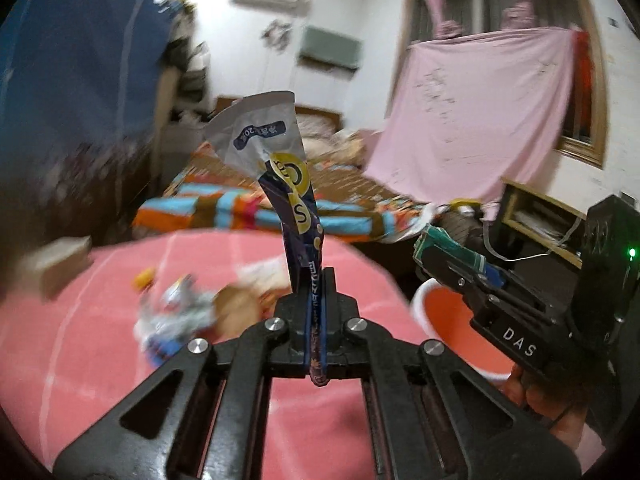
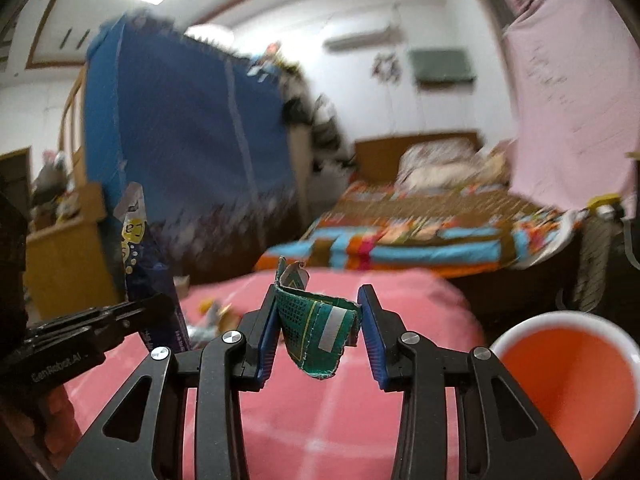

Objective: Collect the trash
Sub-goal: 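Carry both items over the bucket and open both tools to drop them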

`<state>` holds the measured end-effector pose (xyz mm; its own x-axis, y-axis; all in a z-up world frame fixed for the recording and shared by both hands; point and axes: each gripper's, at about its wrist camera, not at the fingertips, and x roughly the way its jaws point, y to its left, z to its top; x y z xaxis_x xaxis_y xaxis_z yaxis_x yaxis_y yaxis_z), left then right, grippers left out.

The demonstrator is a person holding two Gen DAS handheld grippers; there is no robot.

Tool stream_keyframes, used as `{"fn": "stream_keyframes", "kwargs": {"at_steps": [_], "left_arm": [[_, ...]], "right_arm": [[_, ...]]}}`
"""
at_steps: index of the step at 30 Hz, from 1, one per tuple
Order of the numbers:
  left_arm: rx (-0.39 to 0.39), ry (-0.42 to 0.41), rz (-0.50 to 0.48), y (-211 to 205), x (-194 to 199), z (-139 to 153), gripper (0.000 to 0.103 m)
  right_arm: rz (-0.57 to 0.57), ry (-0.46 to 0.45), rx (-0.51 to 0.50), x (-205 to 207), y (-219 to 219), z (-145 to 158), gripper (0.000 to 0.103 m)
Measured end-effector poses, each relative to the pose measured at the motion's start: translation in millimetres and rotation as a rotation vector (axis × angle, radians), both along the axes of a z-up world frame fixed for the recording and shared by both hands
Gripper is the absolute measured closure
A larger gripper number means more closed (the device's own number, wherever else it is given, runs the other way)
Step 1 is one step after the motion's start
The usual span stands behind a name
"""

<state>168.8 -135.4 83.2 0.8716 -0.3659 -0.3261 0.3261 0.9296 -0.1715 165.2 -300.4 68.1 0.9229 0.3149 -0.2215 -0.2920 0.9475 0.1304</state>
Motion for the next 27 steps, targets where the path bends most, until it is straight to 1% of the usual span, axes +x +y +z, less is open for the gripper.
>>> {"fn": "stream_keyframes", "kwargs": {"at_steps": [2,5,6,11,15,18,23,27], "left_arm": [[0.012,-0.039,-0.051,-15,5,8,0.103],[0.032,-0.08,-0.134,-42,11,17,0.103],[0.034,-0.085,-0.175,-54,15,19,0.103],[0.03,-0.056,-0.312,-97,26,18,0.103],[0.029,0.027,-0.396,-131,41,11,0.103],[0.033,0.102,-0.431,-150,54,2,0.103],[0.06,0.203,-0.473,-176,62,-14,0.103],[0.059,0.294,-0.482,-191,71,-28,0.103]], "right_arm": [[-0.072,-0.048,0.026,-5,-20,7,0.067],[-0.169,-0.084,0.051,-8,-48,12,0.067],[-0.201,-0.088,0.056,-9,-57,12,0.067],[-0.339,-0.07,0.1,-9,-103,5,0.066],[-0.424,-0.038,0.128,-12,-133,-3,0.066],[-0.474,0.002,0.156,-13,-150,-11,0.065],[-0.535,0.091,0.205,-14,-173,-27,0.064],[-0.562,0.161,0.251,-11,-183,-34,0.06]]}}
